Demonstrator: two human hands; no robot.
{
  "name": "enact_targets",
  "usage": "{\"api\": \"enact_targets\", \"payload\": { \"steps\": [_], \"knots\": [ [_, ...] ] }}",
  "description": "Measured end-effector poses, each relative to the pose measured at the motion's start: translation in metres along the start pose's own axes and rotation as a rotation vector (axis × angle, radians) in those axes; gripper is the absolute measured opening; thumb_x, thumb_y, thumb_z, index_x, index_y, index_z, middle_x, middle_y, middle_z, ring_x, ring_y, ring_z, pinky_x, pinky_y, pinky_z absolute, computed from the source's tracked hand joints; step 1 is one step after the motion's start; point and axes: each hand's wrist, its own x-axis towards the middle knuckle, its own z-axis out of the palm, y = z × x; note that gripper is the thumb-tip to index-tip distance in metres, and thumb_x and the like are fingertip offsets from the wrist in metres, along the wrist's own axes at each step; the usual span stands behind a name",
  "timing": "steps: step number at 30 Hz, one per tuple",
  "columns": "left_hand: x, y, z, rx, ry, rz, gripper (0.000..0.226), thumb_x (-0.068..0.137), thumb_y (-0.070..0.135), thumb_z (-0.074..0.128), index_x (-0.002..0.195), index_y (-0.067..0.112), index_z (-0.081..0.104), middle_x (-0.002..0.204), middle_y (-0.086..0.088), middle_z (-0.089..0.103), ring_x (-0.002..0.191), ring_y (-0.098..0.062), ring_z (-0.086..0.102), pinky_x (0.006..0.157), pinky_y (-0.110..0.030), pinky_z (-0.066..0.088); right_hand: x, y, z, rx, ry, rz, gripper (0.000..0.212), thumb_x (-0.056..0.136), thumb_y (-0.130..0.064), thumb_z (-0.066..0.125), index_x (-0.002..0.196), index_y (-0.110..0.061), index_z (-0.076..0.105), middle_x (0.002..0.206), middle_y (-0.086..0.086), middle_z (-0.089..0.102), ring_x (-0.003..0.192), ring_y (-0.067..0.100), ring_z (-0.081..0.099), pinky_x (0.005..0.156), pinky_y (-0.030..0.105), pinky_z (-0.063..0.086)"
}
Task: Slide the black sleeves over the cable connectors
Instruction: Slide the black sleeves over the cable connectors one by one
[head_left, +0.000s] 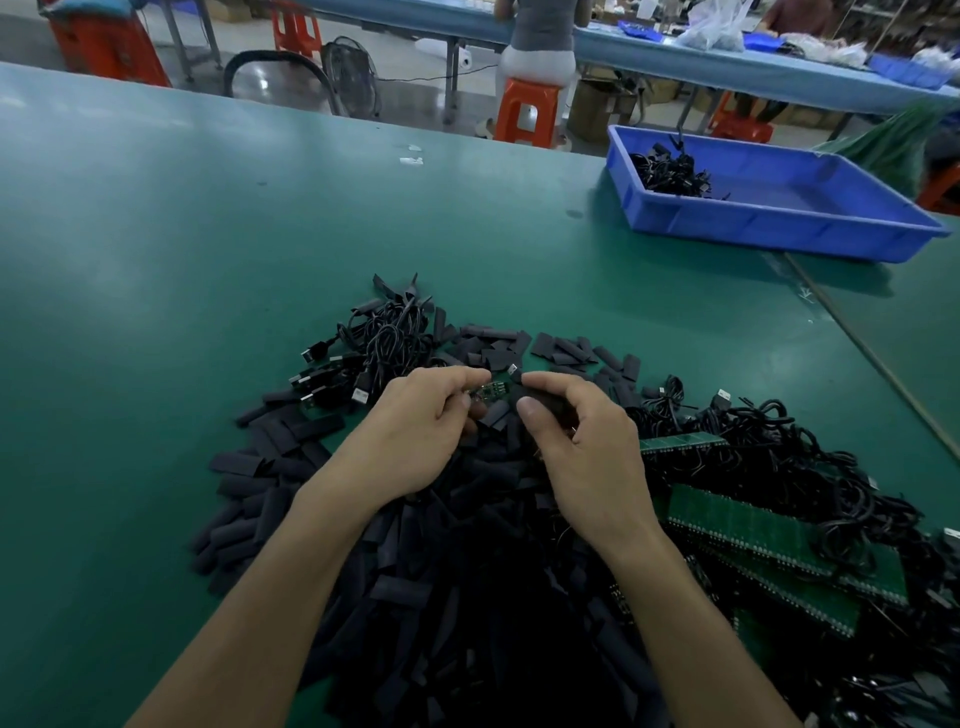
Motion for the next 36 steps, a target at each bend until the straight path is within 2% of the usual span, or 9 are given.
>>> {"api": "enact_targets", "payload": {
  "steps": [3, 8, 12, 22, 26, 29, 32, 36],
  "knots": [
    [0.000, 0.001, -0.001, -0.035, -0.014, 0.011, 0.040, 0.105, 0.010, 0.046, 0.142, 0.022, 0.056, 0.090, 0.014, 0.070, 0.083, 0.005, 0.066, 0.071, -0.010, 0.051, -0.001, 0.002, -0.003, 0.021, 0.041, -0.036, 0.024, 0.095, -0.024, 0.067, 0.119, -0.024, 0.069, 0.111, -0.015, 0.066, 0.105, -0.006, 0.059, 0.088, 0.008, 0.044],
    [0.000, 0.001, -0.003, -0.085, -0.020, 0.018, 0.032, 0.105, 0.010, 0.045, 0.127, 0.025, 0.064, 0.080, 0.011, 0.070, 0.071, -0.001, 0.066, 0.069, -0.019, 0.051, -0.003, 0.006, -0.004, 0.016, 0.092, -0.076, 0.023, 0.095, -0.026, 0.067, 0.117, -0.022, 0.071, 0.105, -0.023, 0.062, 0.103, -0.011, 0.058, 0.086, 0.006, 0.043],
    [0.000, 0.004, -0.005, -0.140, -0.019, 0.024, 0.032, 0.106, 0.008, 0.045, 0.124, 0.023, 0.066, 0.077, 0.022, 0.067, 0.062, 0.002, 0.061, 0.063, -0.012, 0.046, -0.004, 0.006, -0.002, 0.010, 0.119, -0.099, 0.020, 0.095, -0.023, 0.067, 0.114, -0.021, 0.072, 0.102, -0.021, 0.062, 0.100, -0.012, 0.058, 0.085, 0.004, 0.041],
    [-0.001, 0.009, -0.008, -0.155, -0.060, 0.023, 0.032, 0.105, 0.009, 0.046, 0.121, 0.025, 0.069, 0.074, 0.023, 0.067, 0.062, 0.003, 0.059, 0.062, -0.012, 0.046, -0.005, 0.007, 0.000, -0.018, 0.149, -0.121, 0.014, 0.095, -0.019, 0.067, 0.107, -0.021, 0.073, 0.097, -0.021, 0.062, 0.098, -0.009, 0.059, 0.083, 0.003, 0.040],
    [-0.002, 0.009, -0.010, -0.168, -0.066, 0.008, 0.032, 0.105, 0.008, 0.046, 0.116, 0.027, 0.069, 0.071, 0.024, 0.065, 0.061, 0.003, 0.057, 0.061, -0.013, 0.046, -0.003, 0.007, -0.002, -0.029, 0.091, -0.109, 0.020, 0.094, -0.022, 0.068, 0.113, -0.022, 0.072, 0.102, -0.023, 0.061, 0.101, -0.012, 0.057, 0.084, 0.001, 0.039],
    [-0.002, 0.009, -0.011, -0.195, -0.061, -0.004, 0.032, 0.105, 0.008, 0.045, 0.110, 0.027, 0.071, 0.069, 0.018, 0.065, 0.060, 0.001, 0.056, 0.060, -0.016, 0.045, 0.000, 0.007, -0.010, -0.013, -0.033, -0.091, 0.024, 0.092, -0.022, 0.070, 0.116, -0.023, 0.072, 0.106, -0.018, 0.066, 0.103, -0.007, 0.060, 0.085, 0.005, 0.042],
    [-0.003, 0.010, -0.012, -0.229, -0.072, 0.004, 0.031, 0.105, 0.007, 0.046, 0.111, 0.022, 0.072, 0.074, 0.012, 0.065, 0.062, -0.001, 0.057, 0.060, -0.016, 0.045, 0.002, 0.005, -0.018, 0.013, -0.115, -0.081, 0.026, 0.091, -0.022, 0.072, 0.116, -0.024, 0.073, 0.107, -0.016, 0.070, 0.100, -0.003, 0.064, 0.085, 0.010, 0.047],
    [-0.005, 0.009, -0.013, -0.256, -0.106, 0.044, 0.026, 0.104, 0.007, 0.048, 0.113, 0.022, 0.068, 0.074, 0.015, 0.069, 0.063, -0.002, 0.058, 0.063, -0.013, 0.045, 0.005, 0.003, -0.023, -0.024, -0.143, -0.092, 0.027, 0.091, -0.024, 0.072, 0.117, -0.023, 0.073, 0.106, -0.019, 0.068, 0.100, -0.005, 0.063, 0.084, 0.007, 0.046]
  ]
}}
